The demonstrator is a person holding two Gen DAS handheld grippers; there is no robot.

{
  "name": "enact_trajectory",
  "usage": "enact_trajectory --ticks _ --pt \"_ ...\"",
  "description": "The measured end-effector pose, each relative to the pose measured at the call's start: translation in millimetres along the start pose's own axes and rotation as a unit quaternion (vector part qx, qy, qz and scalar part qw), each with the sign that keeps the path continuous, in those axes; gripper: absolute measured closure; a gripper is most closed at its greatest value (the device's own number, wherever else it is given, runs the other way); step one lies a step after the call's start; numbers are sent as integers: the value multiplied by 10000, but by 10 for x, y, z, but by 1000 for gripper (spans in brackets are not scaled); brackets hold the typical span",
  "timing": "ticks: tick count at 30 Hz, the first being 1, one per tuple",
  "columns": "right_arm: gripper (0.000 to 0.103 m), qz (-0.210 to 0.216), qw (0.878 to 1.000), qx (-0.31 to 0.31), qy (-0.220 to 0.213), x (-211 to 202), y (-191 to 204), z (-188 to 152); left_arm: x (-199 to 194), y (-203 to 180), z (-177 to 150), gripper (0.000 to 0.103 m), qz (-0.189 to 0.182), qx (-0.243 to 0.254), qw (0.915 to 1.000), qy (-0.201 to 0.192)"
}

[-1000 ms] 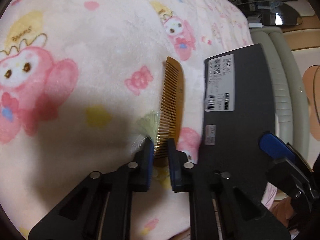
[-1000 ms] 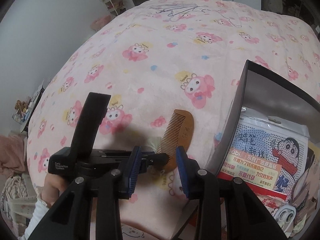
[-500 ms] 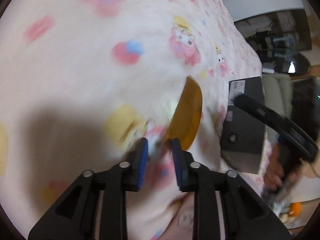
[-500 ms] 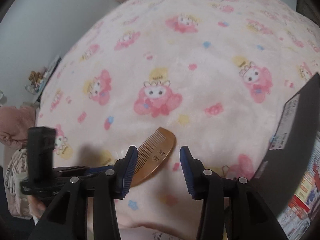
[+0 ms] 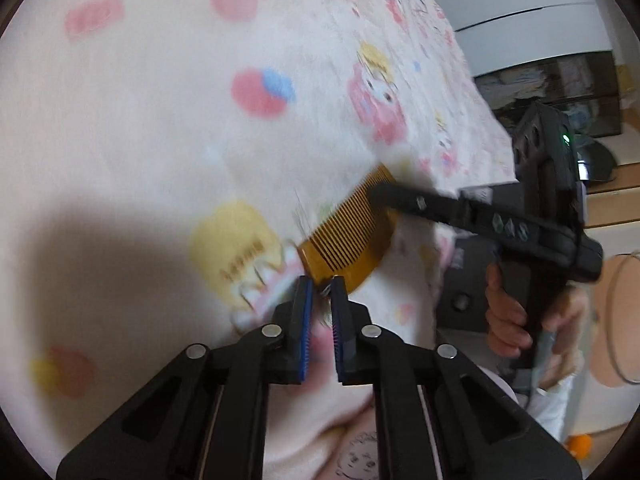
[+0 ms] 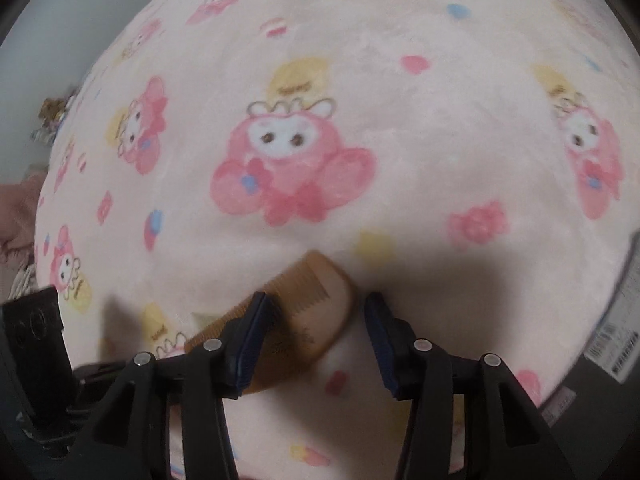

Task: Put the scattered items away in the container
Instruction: 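Grasp the wooden comb with the left gripper, then lift the comb with the left gripper and carry it over the box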

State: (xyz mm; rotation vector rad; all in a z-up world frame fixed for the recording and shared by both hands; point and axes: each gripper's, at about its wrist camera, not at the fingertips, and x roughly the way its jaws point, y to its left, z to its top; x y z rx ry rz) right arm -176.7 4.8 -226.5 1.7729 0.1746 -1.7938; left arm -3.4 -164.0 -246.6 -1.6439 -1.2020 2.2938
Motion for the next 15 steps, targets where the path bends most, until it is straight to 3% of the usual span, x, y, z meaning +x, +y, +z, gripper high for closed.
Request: enact_trajectory --ticks 4,5,7,8,10,12,15 --pt "57 392 9988 -270 112 -52 96 -109 -168 73 155 96 606 -8 9975 -374" --pt "57 415 9986 -307 106 -68 114 -135 -186 145 169 96 528 -47 9980 -347" --pt "57 291 9992 -279 -4 -92 112 -147 -116 185 140 76 47 -136 9999 41" --pt "57 189 9995 -235 -79 -92 94 -132 -72 193 117 72 -79 -131 9997 186" --pt "57 27 9998 -58 -194 -59 25 -77 17 164 26 72 -4 -33 9996 273" --pt "57 179 9996 151 -152 22 -43 -21 45 173 -6 73 141 -63 9997 188" --pt "58 356 9993 88 -35 71 -21 -28 -1 254 56 84 28 -438 9990 -54"
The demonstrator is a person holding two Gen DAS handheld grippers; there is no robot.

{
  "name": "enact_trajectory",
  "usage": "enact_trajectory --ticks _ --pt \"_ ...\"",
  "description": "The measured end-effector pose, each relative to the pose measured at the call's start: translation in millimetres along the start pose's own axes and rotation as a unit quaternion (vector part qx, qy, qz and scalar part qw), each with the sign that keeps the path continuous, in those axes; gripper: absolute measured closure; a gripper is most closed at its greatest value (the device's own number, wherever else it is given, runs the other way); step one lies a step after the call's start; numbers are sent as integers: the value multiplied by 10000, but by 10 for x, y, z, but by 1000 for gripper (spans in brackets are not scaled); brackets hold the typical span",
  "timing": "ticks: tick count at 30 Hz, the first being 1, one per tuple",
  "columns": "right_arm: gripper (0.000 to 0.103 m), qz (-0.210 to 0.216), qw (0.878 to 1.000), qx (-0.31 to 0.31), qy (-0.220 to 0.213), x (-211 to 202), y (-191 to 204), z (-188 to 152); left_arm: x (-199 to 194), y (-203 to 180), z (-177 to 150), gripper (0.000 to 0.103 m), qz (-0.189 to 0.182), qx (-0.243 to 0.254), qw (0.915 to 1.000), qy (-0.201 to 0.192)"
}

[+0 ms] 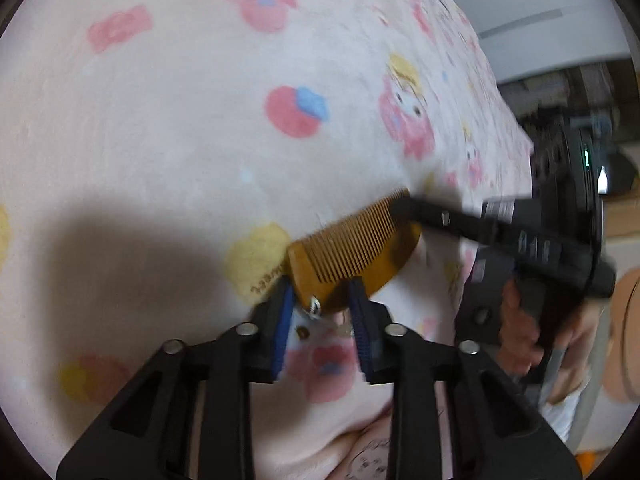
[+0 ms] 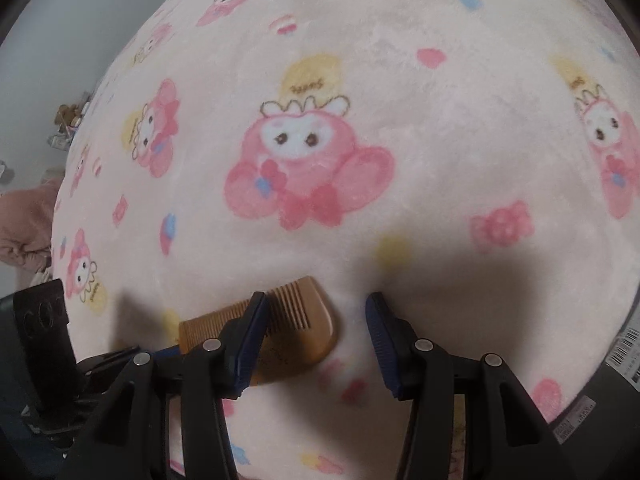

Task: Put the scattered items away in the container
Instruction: 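Lift the comb with the left gripper and carry it over the box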

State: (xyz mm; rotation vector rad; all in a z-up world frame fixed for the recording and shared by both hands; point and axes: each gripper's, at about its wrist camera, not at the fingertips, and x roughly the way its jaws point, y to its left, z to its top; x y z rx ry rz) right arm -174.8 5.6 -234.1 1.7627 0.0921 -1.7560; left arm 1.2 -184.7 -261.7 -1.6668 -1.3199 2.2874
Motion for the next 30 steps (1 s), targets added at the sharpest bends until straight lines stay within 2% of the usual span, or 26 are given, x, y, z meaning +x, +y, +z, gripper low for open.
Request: enact_trajectory --ticks 3,5,6,8,10,12,15,18,21,24,30 --pt "61 143 9994 -282 158 -37 116 -135 -142 13 116 84 210 -23 9991 -356" --pt "61 163 9987 -432 225 -29 174 -226 -141 37 154 83 212 -35 9994 -288" --pt "61 160 9988 -427 198 -21 174 -241 -101 43 161 79 203 -71 9996 -176" --pt "61 223 9994 -223 156 10 113 -211 12 14 139 77 207 -74 9997 -42" --pt "61 347 9992 -58 178 54 62 -170 1 -9 119 78 310 12 9995 -57" --pt "61 295 9994 -100 145 31 87 -183 -91 -72 121 77 400 122 9991 -106" --pt "62 378 9991 -58 -169 -225 140 -327 -333 -330 88 77 356 562 9973 -311" --pt "62 429 9965 9 -718 -668 142 -567 -522 -714 -2 77 226 1027 9937 -380" --pt "62 295 9900 95 -1376 -1154 76 -828 -655 -1225 -162 77 163 1668 9852 -362" --pt "62 225 9815 300 -1877 -1524 -242 -1243 -714 -1777 -382 77 187 2333 9716 -361" --pt "62 -31 9623 751 -2615 -2309 -662 -1942 -538 -2838 -790 77 -248 3158 9484 -140"
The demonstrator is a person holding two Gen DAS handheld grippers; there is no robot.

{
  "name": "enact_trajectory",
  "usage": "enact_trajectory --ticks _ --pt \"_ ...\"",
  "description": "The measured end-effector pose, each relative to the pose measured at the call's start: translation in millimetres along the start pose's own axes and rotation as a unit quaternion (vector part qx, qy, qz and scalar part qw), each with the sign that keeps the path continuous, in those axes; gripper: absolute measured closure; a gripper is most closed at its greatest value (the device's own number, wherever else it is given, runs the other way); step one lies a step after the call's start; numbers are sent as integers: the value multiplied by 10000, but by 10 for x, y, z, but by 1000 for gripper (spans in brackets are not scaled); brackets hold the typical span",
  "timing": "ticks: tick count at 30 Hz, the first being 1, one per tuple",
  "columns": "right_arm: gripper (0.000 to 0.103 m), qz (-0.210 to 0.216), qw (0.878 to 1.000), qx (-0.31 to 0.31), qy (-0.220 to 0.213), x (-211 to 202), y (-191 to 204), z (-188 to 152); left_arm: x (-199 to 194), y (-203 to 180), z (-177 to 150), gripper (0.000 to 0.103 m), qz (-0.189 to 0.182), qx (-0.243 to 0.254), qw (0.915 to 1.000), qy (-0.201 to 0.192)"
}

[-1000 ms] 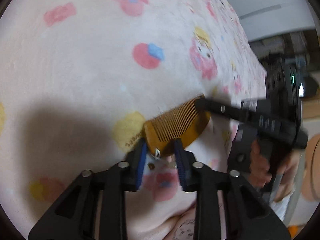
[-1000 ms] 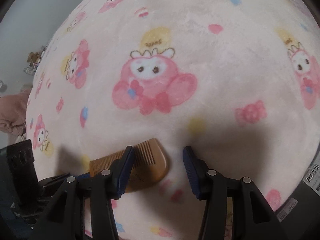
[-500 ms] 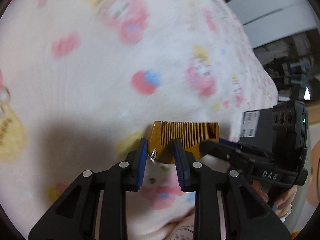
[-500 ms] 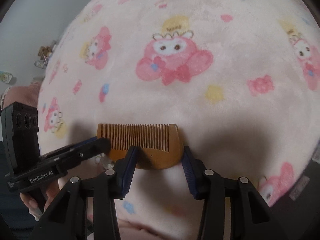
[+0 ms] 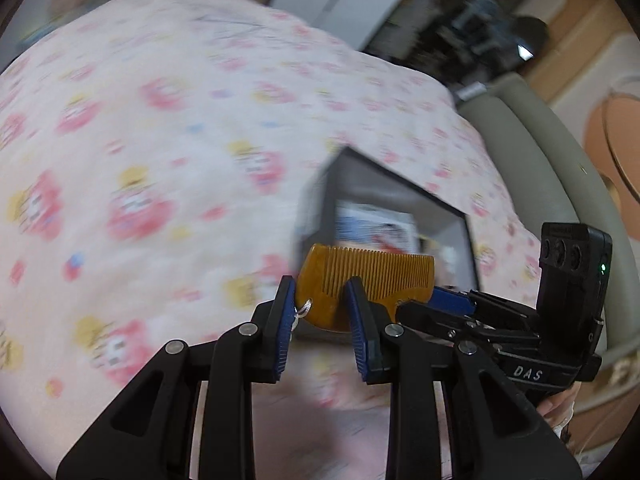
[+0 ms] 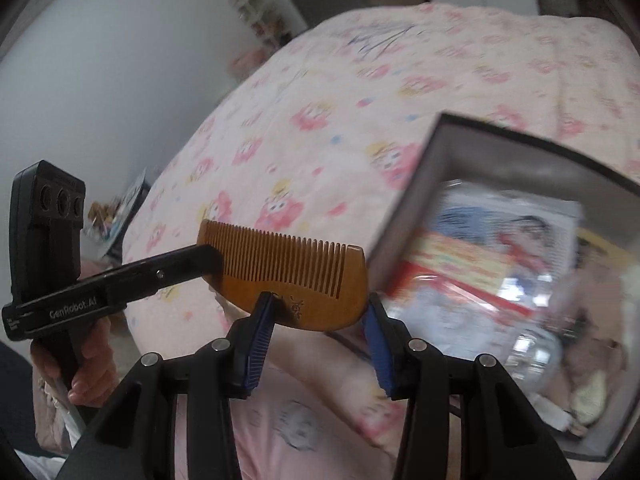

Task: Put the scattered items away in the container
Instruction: 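Lift the comb with the left gripper and carry it over the box, then lower the comb into the box and open the left gripper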

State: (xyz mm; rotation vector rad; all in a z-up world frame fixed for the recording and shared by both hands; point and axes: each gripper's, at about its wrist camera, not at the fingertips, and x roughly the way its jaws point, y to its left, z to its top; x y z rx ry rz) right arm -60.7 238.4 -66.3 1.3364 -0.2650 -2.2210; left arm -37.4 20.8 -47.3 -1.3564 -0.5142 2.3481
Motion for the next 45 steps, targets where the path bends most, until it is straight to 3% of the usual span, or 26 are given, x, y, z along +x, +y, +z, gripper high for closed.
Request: enact_trajectory --ticks 4,8,16,21,26,30,37,45 --pt "62 -432 9984 260 -240 -442 -490 -127 444 -652 52 77 -271 392 9982 351" --pt "62 -767 9946 663 -236 -651 -1016 -323 980 -1063 21 77 -426 632 9934 857" --pt "62 -1358 9877 776 -82 -517 -1452 -578 1700 -1265 -186 75 -167 1020 9839 1461" --pt "62 -1423 9883 524 -162 -497 -1482 -627 1758 -1178 -205 75 -259 991 9856 1346" --pt "62 -1621 9848 441 -435 -567 -1477 -653 1583 -971 -146 76 -273 606 9948 768" --pt "62 -1615 9842 507 -520 -547 -1481 -629 1620 -945 -155 78 -183 535 9961 670" --pt "64 -1662 9856 253 -199 -298 -1346 -616 1784 -1161 -222 82 -70 1083 9895 952" --pt "64 -1479 9888 183 113 -265 -1333 -739 1803 -1045 -288 83 -744 802 9816 1562"
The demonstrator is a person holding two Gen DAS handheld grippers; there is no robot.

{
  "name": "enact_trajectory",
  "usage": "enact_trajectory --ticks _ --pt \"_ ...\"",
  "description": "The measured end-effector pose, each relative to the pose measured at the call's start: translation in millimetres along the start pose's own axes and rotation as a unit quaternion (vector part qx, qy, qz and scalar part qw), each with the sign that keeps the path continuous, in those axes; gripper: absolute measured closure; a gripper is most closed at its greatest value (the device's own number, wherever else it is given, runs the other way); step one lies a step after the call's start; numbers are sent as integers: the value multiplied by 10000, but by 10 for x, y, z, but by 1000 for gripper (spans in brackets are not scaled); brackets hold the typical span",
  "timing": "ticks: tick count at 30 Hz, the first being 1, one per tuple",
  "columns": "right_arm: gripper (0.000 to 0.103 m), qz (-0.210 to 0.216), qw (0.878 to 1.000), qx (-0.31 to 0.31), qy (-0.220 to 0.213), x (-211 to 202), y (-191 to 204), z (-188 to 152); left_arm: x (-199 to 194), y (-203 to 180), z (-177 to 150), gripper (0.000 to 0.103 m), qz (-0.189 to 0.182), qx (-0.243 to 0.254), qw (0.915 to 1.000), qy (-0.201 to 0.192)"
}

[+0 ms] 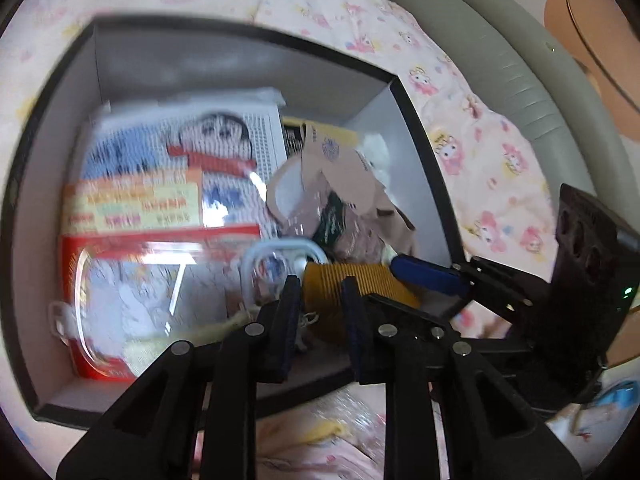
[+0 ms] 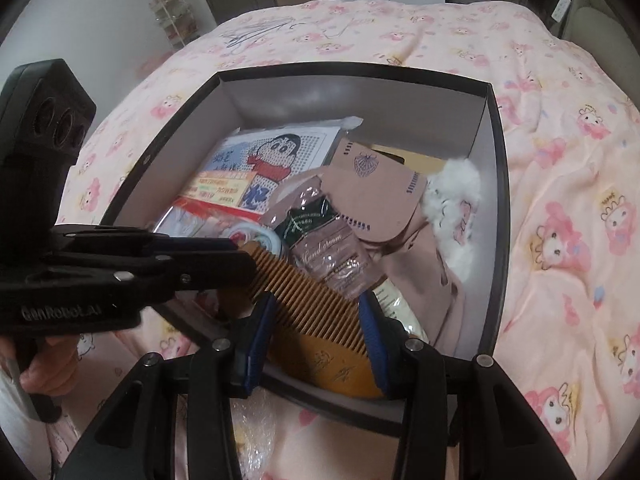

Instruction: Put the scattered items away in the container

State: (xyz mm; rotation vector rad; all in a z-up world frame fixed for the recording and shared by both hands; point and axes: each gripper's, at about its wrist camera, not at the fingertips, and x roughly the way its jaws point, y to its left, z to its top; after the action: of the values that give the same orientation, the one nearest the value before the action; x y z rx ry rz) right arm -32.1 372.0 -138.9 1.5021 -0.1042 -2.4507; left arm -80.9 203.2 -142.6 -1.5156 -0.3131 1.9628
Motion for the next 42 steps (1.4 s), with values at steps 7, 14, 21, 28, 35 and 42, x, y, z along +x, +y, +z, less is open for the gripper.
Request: enact_trajectory --ticks 7,14,21,28,35,42 --pt "61 -328 9992 182 -157 -71 -27 -7 -117 -71 10 63 785 154 9953 -544" --pt "37 -941 9919 630 -582 -306 -158 117 -390 -269 83 30 1586 458 9781 -1271" --pt "31 -1536 9752 886 -1325 -940 -2 204 -950 -727 56 7 2115 675 9515 -2131" --pt "31 -1618 9659 770 -1870 -1592 362 126 -1529 -1192 -195 1 2220 926 9316 -2727" --pt "28 -1800 9521 832 -2329 -2091 601 -235 -1955 -1497 -782 1 2567 981 9027 -3311" --pt "25 -1945 9453 1169 -2343 -2140 575 -703 -1850 -1431 -1184 1 2594 781 9090 -3169"
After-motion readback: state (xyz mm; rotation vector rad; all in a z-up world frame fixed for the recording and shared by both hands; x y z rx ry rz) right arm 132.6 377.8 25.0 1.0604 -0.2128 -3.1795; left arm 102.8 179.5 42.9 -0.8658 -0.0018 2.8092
